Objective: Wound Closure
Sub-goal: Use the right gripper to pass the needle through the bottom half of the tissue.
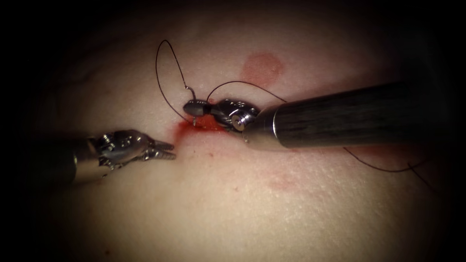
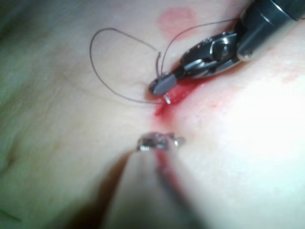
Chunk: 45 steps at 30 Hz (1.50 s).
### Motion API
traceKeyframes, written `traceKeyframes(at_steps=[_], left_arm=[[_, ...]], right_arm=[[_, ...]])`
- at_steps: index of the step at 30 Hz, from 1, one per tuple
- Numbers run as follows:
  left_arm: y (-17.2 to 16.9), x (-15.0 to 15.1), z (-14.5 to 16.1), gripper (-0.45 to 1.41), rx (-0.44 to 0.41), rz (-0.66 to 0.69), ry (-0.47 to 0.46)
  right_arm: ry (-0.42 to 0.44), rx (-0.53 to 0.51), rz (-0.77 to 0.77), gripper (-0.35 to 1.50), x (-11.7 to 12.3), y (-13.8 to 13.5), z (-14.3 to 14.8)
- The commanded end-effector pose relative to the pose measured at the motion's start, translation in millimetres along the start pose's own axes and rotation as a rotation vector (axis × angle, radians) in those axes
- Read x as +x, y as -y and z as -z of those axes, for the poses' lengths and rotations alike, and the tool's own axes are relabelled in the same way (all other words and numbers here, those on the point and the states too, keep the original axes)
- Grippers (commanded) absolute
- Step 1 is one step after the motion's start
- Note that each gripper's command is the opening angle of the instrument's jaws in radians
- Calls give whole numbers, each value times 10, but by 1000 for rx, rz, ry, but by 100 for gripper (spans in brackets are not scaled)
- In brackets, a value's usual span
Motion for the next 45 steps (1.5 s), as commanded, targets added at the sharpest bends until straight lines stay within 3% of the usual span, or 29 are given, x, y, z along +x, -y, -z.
traceKeyframes(at_steps=[1, 4, 11, 19, 33, 41, 45], left_arm=[[-1, -2, -7, -23, -2, -6, -3], [-4, -3, -6, -24, -4, -6, -2], [-5, -7, -39, -25, -32, -14, -12], [18, -25, -63, -27, -26, -32, -15], [15, -27, -55, -28, -37, -23, -14], [21, -31, -55, -28, -33, -28, -13], [22, -32, -54, -29, -31, -30, -13]], right_arm=[[0, 2, 0, -35, -5, 0, -6], [4, 4, 0, -35, -4, 0, -5], [6, -2, -15, -35, 0, -5, 5], [0, 2, -50, -35, -1, -3, 6], [29, -4, -192, -35, -13, 4, -4], [97, 7, -351, -35, -16, 13, -1], [140, 6, -352, -35, -19, 19, -1]])
